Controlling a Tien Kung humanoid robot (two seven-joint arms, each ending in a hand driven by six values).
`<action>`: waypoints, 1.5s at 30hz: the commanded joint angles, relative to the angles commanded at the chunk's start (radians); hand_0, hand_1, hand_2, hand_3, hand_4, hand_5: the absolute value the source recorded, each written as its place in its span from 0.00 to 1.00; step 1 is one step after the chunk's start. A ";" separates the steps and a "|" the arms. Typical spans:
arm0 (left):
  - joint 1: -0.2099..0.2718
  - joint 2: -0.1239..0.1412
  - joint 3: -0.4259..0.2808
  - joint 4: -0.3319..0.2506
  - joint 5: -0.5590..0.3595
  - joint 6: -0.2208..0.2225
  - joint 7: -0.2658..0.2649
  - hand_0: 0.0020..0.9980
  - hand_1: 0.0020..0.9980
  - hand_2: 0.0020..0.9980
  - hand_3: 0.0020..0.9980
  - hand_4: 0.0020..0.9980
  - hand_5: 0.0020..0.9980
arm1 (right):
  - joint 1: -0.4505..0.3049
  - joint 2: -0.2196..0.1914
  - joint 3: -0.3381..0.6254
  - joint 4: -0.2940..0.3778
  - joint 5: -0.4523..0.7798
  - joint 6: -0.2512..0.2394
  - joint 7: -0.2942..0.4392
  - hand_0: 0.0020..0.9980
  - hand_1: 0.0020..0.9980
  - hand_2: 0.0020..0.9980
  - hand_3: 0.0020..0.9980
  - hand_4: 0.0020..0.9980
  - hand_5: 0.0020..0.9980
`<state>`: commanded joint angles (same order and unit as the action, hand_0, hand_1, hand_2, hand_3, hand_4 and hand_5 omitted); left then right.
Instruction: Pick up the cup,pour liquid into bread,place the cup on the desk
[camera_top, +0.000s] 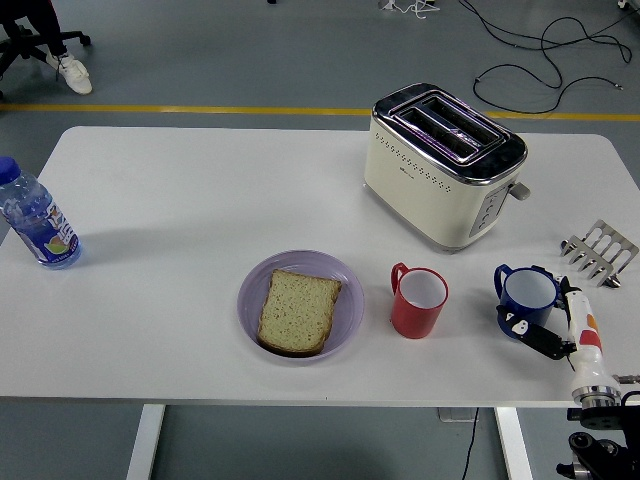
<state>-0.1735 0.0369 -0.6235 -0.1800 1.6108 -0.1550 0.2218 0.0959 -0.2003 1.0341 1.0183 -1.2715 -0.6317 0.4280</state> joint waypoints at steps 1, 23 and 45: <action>0.001 0.000 -0.001 0.000 0.001 0.000 0.000 0.65 0.69 0.71 0.59 0.30 0.88 | -0.001 0.000 0.000 0.000 -0.001 -0.001 0.000 0.61 0.53 0.66 0.80 0.84 0.08; 0.014 -0.003 -0.002 0.000 0.019 -0.009 -0.001 0.65 0.69 0.71 0.59 0.31 0.88 | -0.035 0.001 0.020 0.034 -0.058 -0.011 -0.034 0.68 0.58 0.80 0.99 0.91 0.00; 0.008 -0.001 -0.001 0.000 0.013 -0.009 -0.001 0.65 0.69 0.70 0.59 0.31 0.88 | -0.033 0.001 0.040 0.051 -0.053 0.013 -0.034 0.88 0.77 0.92 1.00 0.95 0.00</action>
<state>-0.1653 0.0364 -0.6245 -0.1800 1.6239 -0.1636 0.2213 0.0629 -0.1993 1.0740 1.0689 -1.3243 -0.6191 0.3941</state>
